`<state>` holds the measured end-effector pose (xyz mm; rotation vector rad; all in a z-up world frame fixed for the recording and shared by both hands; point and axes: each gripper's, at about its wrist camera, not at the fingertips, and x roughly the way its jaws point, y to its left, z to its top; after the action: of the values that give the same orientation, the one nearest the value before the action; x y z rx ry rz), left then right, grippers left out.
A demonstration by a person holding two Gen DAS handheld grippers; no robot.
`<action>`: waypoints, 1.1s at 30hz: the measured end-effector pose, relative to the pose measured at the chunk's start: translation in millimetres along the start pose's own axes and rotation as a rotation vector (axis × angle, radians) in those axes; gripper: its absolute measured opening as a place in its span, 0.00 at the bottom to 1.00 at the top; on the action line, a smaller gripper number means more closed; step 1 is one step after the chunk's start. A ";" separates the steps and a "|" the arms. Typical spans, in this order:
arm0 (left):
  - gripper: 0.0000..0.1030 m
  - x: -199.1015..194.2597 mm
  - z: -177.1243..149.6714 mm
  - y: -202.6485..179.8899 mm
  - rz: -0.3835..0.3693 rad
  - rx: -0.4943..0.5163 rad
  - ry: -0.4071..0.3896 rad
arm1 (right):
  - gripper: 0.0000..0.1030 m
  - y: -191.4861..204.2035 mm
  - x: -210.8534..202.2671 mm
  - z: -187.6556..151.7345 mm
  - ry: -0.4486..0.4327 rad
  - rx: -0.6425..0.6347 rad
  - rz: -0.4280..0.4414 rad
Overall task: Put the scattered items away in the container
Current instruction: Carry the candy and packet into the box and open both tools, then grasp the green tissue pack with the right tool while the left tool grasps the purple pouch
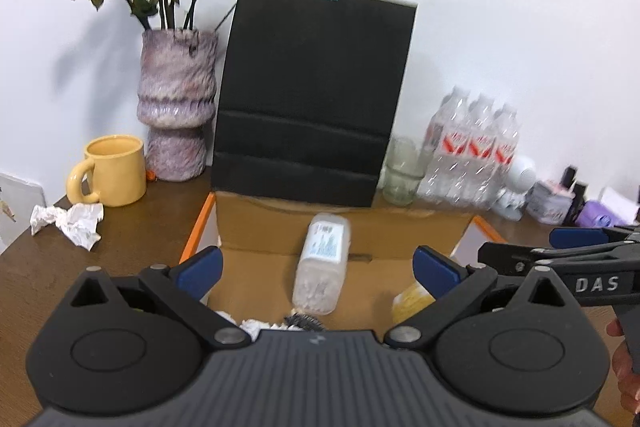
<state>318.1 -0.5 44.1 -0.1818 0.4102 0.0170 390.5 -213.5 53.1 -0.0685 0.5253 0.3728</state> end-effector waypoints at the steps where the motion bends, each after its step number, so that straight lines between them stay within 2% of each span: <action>1: 1.00 -7.3 2.3 -0.3 -0.013 -0.003 -0.012 | 1.00 -2.1 -8.7 0.7 -0.015 0.009 0.007; 7: 1.00 -50.6 2.6 -1.7 -0.083 0.009 -0.062 | 1.00 -9.1 -56.2 -14.3 -0.057 0.004 0.001; 13: 1.00 -86.1 -20.0 3.3 -0.086 0.063 -0.068 | 1.00 -15.3 -88.1 -53.9 -0.037 0.005 -0.022; 18: 1.00 -99.1 -51.9 8.8 -0.070 0.095 0.022 | 1.00 -18.6 -89.8 -96.1 0.038 0.016 -0.044; 23: 1.00 -98.3 -86.0 4.4 -0.090 0.115 0.124 | 1.00 -16.0 -75.7 -125.8 0.089 0.003 -0.075; 29: 1.00 -90.5 -113.8 -15.4 -0.108 0.168 0.207 | 1.00 -11.4 -57.6 -137.1 0.121 -0.036 -0.106; 33: 0.98 -75.7 -122.3 -23.6 -0.059 0.172 0.250 | 1.00 -16.0 -44.1 -136.8 0.119 -0.047 -0.110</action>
<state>201.6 -44.1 -31.9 -0.0254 0.6523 -0.1001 295.8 -264.6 -43.5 -0.1655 0.6276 0.2743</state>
